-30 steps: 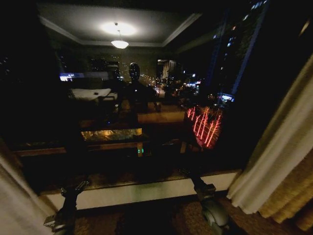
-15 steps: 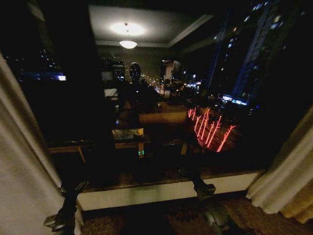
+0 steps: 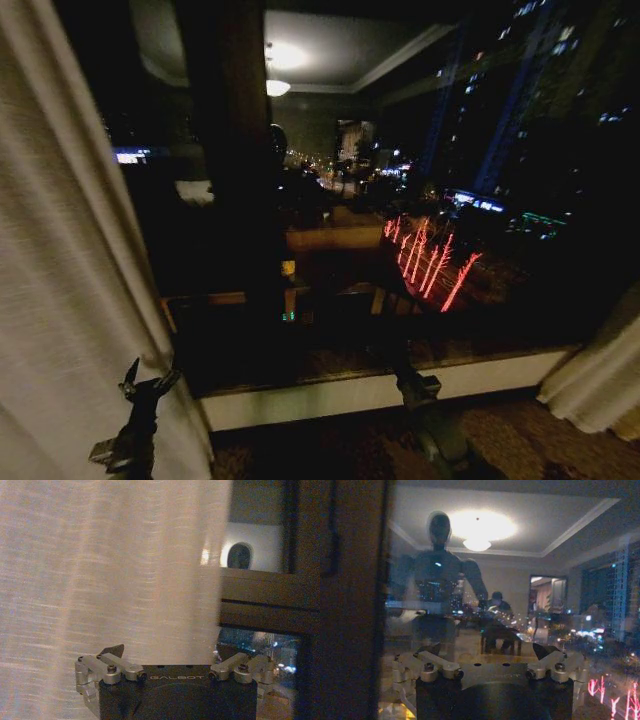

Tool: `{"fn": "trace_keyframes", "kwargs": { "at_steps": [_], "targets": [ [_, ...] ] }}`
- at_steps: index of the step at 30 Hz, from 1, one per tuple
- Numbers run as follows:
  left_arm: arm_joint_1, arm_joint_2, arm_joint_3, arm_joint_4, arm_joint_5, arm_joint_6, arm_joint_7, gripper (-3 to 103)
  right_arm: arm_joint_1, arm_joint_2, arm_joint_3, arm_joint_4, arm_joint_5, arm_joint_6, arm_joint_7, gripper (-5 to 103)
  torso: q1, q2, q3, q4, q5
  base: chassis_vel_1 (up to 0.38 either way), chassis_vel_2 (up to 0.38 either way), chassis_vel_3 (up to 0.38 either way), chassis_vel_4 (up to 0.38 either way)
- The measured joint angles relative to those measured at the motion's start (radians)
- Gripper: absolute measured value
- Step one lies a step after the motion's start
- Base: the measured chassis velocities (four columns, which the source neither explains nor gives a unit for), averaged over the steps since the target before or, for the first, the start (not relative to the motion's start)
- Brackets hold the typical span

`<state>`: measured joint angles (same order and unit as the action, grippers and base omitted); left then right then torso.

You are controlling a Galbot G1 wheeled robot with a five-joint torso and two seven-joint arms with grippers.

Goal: Open the curtains by pulling them apart, changing their state from closed to fully open.

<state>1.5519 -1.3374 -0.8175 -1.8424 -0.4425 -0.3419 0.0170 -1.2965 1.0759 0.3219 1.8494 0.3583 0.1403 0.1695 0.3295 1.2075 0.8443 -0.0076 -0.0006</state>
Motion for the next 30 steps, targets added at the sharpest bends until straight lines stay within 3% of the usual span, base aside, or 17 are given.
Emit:
{"fn": "trace_keyframes", "kwargs": {
  "at_steps": [8,17,30],
  "targets": [
    [0.0,0.0,0.001,0.0,0.0,0.0,0.0,100,0.0,-0.001,0.0,0.0,0.0,0.0,0.0,100,0.0,0.0,0.0,-0.0006,0.0015,0.018,0.0,0.001,-0.017],
    [0.0,0.0,0.001,0.0,0.0,0.0,0.0,100,0.0,0.0,0.0,0.0,0.0,0.0,0.0,100,0.0,0.0,0.0,-0.0004,-0.0003,-0.014,-0.03,0.019,0.025],
    [0.0,0.0,0.0,0.0,0.0,0.0,0.0,100,0.0,0.0,0.0,0.0,0.0,0.0,0.0,100,0.0,0.0,0.0,-0.0004,0.0005,0.0,0.0,0.0,0.0]
  ]
}}
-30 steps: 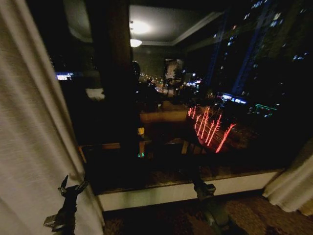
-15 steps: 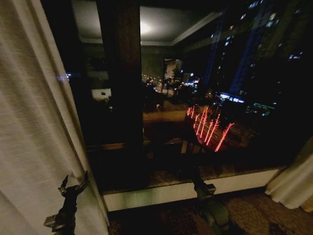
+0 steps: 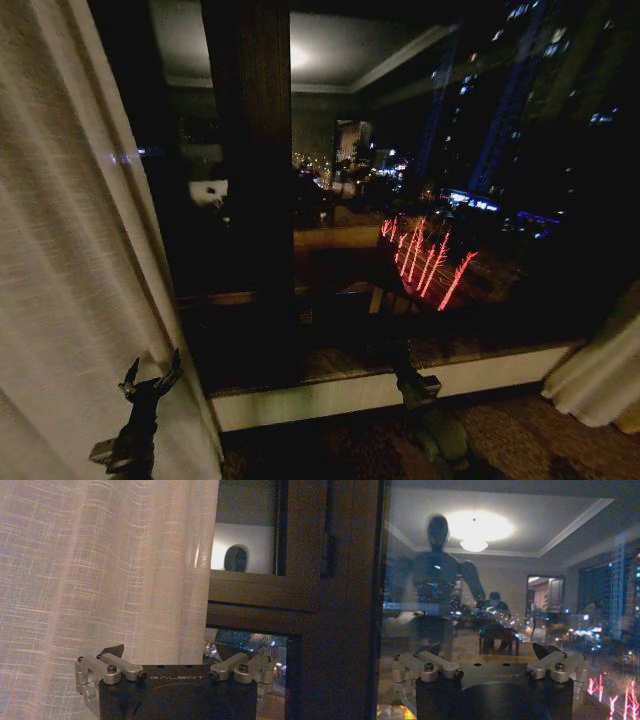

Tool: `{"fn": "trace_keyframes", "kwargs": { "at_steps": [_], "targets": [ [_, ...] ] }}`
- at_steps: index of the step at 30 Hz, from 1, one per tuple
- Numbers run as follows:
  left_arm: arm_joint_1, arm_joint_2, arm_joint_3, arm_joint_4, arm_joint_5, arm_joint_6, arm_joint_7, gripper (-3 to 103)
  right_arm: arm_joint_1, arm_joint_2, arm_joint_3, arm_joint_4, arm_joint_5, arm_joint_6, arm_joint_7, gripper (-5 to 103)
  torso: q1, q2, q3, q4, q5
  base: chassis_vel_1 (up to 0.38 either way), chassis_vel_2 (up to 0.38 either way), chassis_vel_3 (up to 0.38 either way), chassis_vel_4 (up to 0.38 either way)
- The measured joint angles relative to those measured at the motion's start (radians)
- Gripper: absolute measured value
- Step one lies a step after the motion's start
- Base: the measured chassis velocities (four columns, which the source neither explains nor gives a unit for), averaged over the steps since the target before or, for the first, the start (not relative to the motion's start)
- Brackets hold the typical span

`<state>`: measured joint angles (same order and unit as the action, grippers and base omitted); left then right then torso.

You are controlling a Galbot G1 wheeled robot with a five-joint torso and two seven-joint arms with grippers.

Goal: Open the curtains by pulling them apart, changing their state from closed to fully open.

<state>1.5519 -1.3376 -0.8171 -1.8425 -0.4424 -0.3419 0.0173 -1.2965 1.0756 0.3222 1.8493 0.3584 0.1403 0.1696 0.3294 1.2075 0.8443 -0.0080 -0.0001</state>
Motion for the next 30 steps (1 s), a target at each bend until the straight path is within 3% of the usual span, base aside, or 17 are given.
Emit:
{"fn": "trace_keyframes", "kwargs": {
  "at_steps": [30],
  "targets": [
    [0.0,0.0,0.0,0.0,0.0,0.0,0.0,100,0.0,0.0,0.0,0.0,0.0,0.0,0.0,100,0.0,0.0,0.0,0.0,0.0,0.0,0.0,0.0,0.0]
  ]
}}
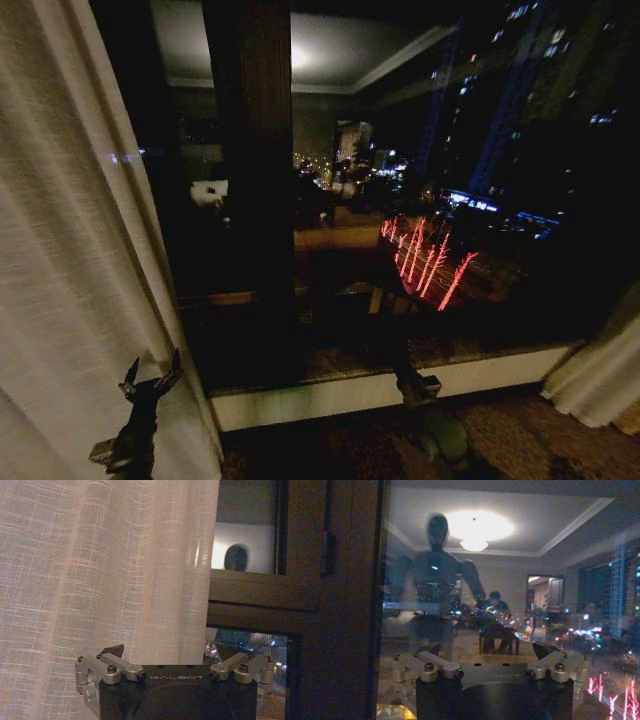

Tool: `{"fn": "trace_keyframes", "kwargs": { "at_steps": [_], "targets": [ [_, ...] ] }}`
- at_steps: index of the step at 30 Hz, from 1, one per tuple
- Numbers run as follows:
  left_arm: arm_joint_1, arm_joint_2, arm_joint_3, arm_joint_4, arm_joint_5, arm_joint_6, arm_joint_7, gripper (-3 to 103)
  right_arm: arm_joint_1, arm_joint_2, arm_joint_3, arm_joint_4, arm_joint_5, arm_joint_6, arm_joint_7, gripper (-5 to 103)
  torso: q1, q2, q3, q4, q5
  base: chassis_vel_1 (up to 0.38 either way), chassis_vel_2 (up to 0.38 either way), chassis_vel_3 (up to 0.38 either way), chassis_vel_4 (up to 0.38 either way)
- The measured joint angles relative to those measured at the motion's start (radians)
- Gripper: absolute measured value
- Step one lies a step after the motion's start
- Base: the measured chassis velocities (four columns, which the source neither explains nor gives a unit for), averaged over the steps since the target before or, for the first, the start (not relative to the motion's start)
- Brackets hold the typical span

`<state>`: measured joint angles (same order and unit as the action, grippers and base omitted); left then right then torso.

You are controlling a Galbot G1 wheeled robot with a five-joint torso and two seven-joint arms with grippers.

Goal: Open the curtains by pulling them apart, changing their state from closed to fully open.

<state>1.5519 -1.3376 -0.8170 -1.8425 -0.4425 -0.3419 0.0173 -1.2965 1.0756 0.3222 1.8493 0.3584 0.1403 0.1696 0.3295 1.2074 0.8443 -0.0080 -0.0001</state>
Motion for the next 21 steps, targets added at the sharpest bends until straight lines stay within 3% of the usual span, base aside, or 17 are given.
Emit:
{"fn": "trace_keyframes", "kwargs": {
  "at_steps": [21],
  "targets": [
    [0.0,0.0,0.0,0.0,0.0,0.0,0.0,100,0.0,0.0,0.0,0.0,0.0,0.0,0.0,100,0.0,0.0,0.0,0.0,0.0,0.0,0.0,0.0,0.0]
  ]
}}
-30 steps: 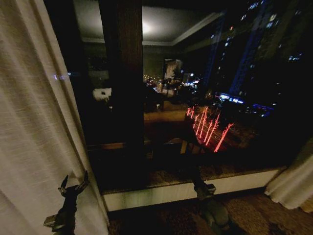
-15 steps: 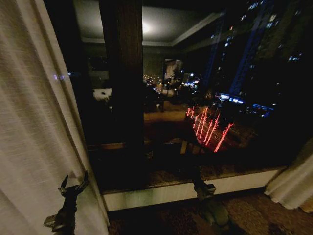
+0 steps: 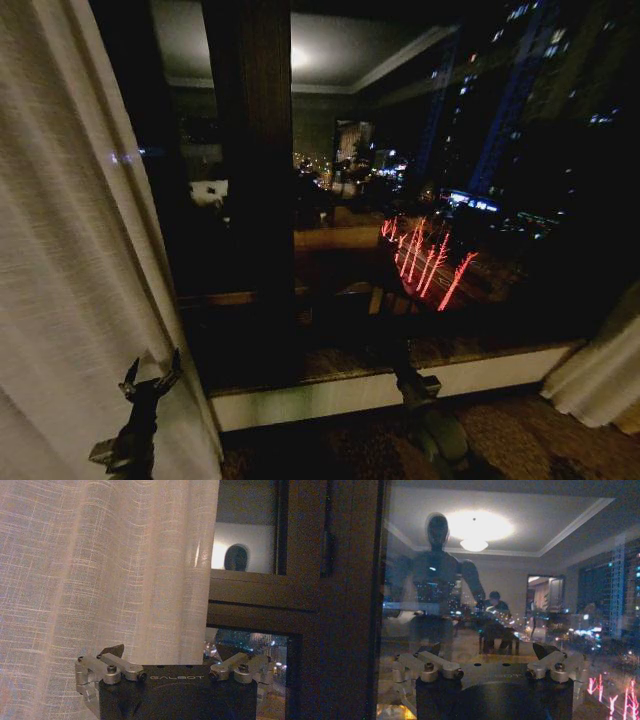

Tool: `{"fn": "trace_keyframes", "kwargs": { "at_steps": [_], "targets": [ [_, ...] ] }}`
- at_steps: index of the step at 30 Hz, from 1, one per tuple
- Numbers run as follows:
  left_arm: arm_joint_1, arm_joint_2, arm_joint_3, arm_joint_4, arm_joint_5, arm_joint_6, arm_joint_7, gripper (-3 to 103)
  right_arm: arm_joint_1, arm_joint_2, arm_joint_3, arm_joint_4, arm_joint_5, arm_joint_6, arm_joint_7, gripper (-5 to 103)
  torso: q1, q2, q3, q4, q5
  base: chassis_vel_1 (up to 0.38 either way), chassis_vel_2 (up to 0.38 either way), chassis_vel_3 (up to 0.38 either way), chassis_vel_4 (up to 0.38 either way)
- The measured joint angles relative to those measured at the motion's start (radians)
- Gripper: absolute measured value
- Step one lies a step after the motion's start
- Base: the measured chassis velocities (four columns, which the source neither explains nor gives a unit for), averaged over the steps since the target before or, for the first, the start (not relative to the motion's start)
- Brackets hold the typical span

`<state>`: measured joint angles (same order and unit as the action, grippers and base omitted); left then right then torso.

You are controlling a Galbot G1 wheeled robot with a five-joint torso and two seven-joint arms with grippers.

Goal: Open the curtains by pulling them apart, changing their state from closed to fully open.

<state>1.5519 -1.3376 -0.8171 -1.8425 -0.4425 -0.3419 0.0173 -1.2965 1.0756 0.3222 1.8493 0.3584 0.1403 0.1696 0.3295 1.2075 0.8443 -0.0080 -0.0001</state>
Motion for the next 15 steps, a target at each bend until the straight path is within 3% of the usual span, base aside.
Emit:
{"fn": "trace_keyframes", "kwargs": {
  "at_steps": [15],
  "targets": [
    [0.0,0.0,0.0,0.0,0.0,0.0,0.0,100,0.0,0.0,0.0,0.0,0.0,0.0,0.0,100,0.0,0.0,0.0,0.0,0.0,0.0,0.0,0.0,0.0]
  ]
}}
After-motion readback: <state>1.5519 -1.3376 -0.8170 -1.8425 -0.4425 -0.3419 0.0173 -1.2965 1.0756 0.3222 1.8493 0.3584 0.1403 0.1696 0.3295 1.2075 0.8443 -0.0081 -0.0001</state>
